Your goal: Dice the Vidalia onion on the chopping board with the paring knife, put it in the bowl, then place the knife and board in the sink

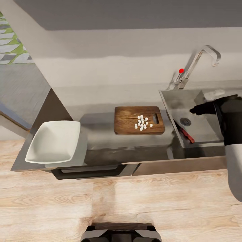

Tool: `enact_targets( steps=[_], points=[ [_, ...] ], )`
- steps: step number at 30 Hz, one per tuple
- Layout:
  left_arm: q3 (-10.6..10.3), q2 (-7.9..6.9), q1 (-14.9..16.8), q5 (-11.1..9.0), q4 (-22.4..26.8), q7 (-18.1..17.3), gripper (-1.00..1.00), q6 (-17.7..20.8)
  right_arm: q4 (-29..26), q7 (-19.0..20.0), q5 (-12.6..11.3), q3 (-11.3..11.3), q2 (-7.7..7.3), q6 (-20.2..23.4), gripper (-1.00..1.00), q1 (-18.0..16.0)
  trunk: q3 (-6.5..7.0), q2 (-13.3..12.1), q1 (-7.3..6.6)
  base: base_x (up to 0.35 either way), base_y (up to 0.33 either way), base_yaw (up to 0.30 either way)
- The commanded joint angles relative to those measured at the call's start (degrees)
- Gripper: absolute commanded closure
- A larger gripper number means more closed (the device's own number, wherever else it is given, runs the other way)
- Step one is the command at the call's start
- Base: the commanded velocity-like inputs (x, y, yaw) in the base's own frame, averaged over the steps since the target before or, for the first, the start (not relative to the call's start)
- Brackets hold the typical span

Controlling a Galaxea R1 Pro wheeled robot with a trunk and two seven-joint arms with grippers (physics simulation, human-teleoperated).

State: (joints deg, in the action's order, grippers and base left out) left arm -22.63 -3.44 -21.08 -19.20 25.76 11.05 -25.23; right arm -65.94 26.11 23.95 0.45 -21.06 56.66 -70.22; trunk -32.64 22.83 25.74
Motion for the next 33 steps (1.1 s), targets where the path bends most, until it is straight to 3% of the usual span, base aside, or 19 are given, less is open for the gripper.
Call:
enact_targets(
  steps=[1,3,5,9,21,27,33],
  points=[
    [-0.5,-0.08,0.0,-0.3,0.1,0.5,-1.0,-0.1,-2.1,0.6,0.5,0.0,0.0,0.2,-1.0,0.0,-0.08,0.1,0.04,0.0,0.0,0.0],
    [-0.5,-0.08,0.0,-0.3,0.1,0.5,-1.0,-0.1,-5.2,1.7,-1.6,-0.4,0.09,0.1,-1.0,0.0,-0.08,0.1,0.04,-0.036,0.0,0.0],
    [-0.5,-0.08,0.0,-0.3,0.1,0.5,-1.0,-0.1,-6.2,3.6,-5.6,-0.7,0.11,0.2,-1.0,0.0,-0.08,0.1,0.04,-0.179,0.0,0.0],
    [-0.5,-0.08,0.0,-0.3,0.1,0.5,-1.0,-0.1,-6.4,4.5,-7.9,-0.9,0.25,0.2,-1.0,0.0,-0.08,0.1,0.04,-0.283,0.0,0.0],
    [-0.5,-0.08,0.0,-0.3,0.2,0.5,-1.0,-0.1,-3.7,4.6,-8.3,-0.8,0.36,0.0,-1.0,0.0,-0.08,0.1,0.04,-0.284,0.128,0.0],
    [-0.5,-0.08,0.0,-0.2,0.3,0.5,-1.0,-0.2,-3.7,4.1,-8.2,-0.9,2.62,-0.1,-1.0,0.0,-0.07,0.1,0.04,-0.11,0.108,-0.003],
    [-0.5,-0.08,0.1,-0.2,0.3,0.5,-1.0,-0.2,-3.8,4.0,-8.2,-0.9,3.02,0.0,-1.0,0.0,0.32,0.1,0.04,-0.006,0.005,-0.051]
  ],
)
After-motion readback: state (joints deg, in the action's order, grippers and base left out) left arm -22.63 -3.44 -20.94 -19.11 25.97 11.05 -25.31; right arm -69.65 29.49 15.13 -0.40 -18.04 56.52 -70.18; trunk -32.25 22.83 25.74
